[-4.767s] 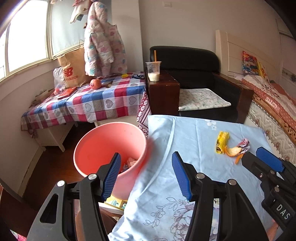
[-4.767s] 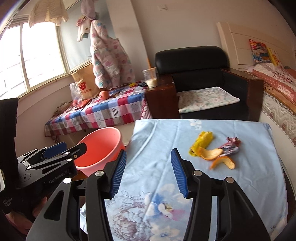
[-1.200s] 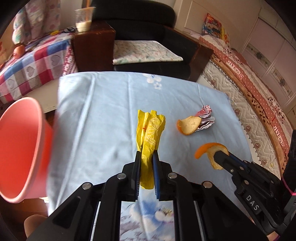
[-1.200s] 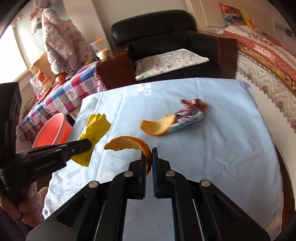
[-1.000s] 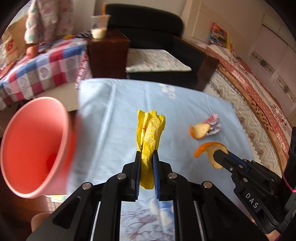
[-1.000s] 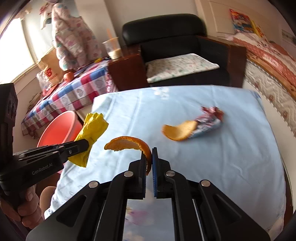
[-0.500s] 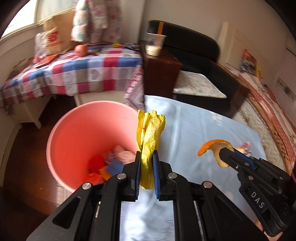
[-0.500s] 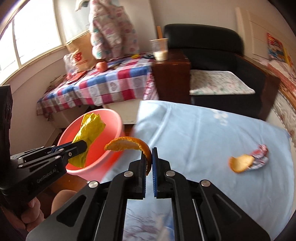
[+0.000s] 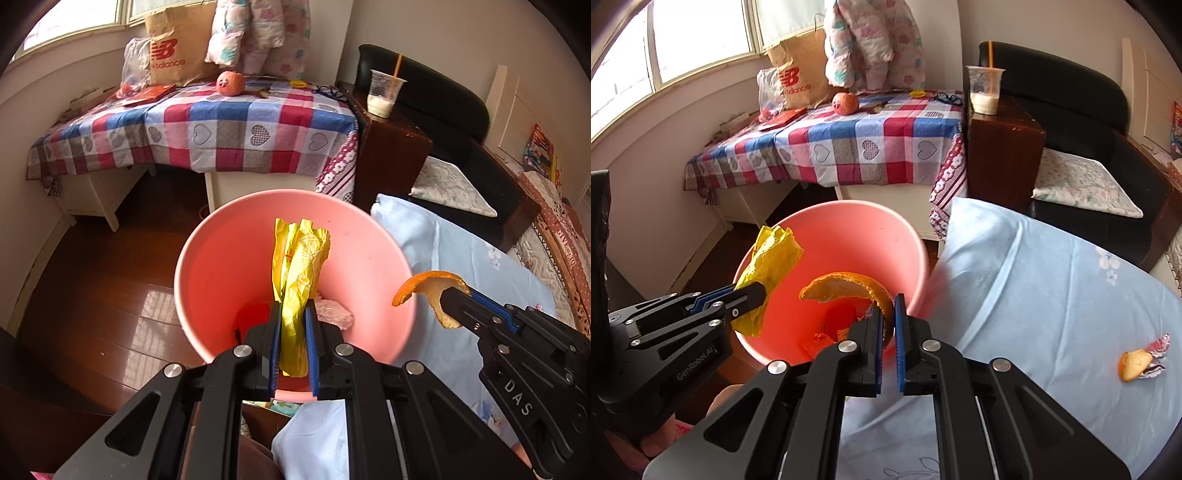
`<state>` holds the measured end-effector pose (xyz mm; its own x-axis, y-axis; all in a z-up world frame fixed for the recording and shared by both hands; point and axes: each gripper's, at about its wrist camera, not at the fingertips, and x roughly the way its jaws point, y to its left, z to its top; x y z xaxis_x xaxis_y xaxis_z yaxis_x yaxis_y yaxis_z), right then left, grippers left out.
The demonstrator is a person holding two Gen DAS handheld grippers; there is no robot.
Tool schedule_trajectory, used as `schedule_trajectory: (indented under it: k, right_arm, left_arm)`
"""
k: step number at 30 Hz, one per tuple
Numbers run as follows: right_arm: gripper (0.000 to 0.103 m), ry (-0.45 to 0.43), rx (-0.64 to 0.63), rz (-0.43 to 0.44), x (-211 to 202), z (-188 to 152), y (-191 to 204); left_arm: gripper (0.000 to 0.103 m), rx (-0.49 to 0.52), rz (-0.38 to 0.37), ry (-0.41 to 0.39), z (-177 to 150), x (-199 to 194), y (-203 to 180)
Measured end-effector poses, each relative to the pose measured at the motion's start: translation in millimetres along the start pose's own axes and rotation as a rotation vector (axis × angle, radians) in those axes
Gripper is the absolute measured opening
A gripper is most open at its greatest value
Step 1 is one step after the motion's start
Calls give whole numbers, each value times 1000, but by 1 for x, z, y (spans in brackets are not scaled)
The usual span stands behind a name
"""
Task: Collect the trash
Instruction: 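Carry the yellow wrapper and orange peel over the pink bucket and open both tools, then move both tools back over the table toward the remaining peel and candy wrapper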
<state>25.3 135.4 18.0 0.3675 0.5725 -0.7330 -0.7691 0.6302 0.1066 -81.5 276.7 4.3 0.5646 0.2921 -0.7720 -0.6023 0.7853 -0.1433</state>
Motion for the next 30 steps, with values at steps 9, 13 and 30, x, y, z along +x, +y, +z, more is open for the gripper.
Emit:
schedule_trajectory:
  k: [9, 13, 30]
  right_arm:
    - [6, 34, -34, 0, 23, 4, 13]
    - [6, 39, -35, 4, 30, 7, 17]
    - [27, 49, -1, 33, 41, 5, 18]
  left_arm:
    - [11, -20, -2, 23, -1, 15, 14]
    - [12, -33, -1, 31, -1, 20, 19]
    - [32, -48, -21, 12, -4, 16, 28]
